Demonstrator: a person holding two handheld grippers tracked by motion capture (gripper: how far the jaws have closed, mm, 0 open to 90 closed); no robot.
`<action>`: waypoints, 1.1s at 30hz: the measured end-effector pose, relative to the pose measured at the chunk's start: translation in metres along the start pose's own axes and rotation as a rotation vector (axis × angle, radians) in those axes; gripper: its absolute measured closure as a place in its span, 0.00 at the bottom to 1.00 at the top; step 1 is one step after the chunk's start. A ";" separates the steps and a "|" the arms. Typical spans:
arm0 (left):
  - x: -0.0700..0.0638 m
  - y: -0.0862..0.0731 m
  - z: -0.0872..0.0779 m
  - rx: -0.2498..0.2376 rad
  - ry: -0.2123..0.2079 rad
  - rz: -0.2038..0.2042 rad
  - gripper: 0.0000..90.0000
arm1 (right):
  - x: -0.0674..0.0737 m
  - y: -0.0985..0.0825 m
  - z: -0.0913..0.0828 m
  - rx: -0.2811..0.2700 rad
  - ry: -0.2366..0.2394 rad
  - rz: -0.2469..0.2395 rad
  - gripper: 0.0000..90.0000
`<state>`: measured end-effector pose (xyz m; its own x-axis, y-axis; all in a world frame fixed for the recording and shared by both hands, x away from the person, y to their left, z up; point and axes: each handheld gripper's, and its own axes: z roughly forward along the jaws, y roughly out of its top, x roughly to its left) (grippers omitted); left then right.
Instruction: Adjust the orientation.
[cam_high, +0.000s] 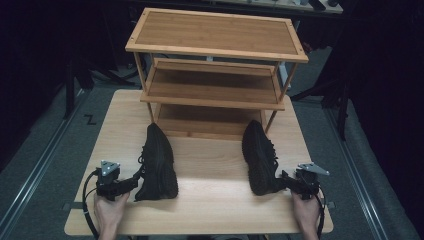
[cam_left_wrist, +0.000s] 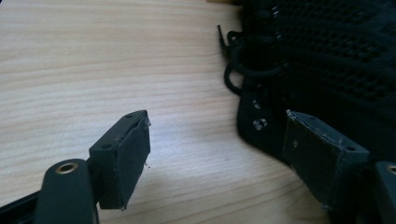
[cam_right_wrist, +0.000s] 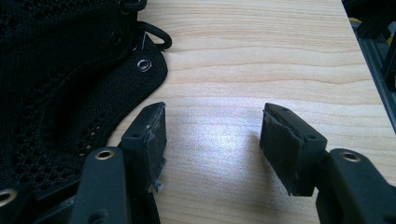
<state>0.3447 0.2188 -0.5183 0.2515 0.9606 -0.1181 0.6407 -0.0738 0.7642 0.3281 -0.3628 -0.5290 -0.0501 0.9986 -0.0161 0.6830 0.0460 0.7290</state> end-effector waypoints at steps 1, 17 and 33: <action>-0.002 0.001 0.000 0.002 -0.001 0.006 0.26 | 0.000 0.000 0.000 0.000 0.000 0.000 0.45; -0.010 -0.001 0.010 0.030 -0.019 0.012 0.24 | 0.000 0.000 0.000 -0.001 0.001 -0.001 0.46; -0.021 0.006 0.024 0.044 -0.069 0.025 0.21 | 0.000 0.000 0.000 0.000 0.001 -0.001 0.45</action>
<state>0.3607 0.1918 -0.5271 0.3165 0.9376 -0.1437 0.6641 -0.1109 0.7394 0.3281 -0.3629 -0.5290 -0.0510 0.9986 -0.0161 0.6827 0.0466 0.7292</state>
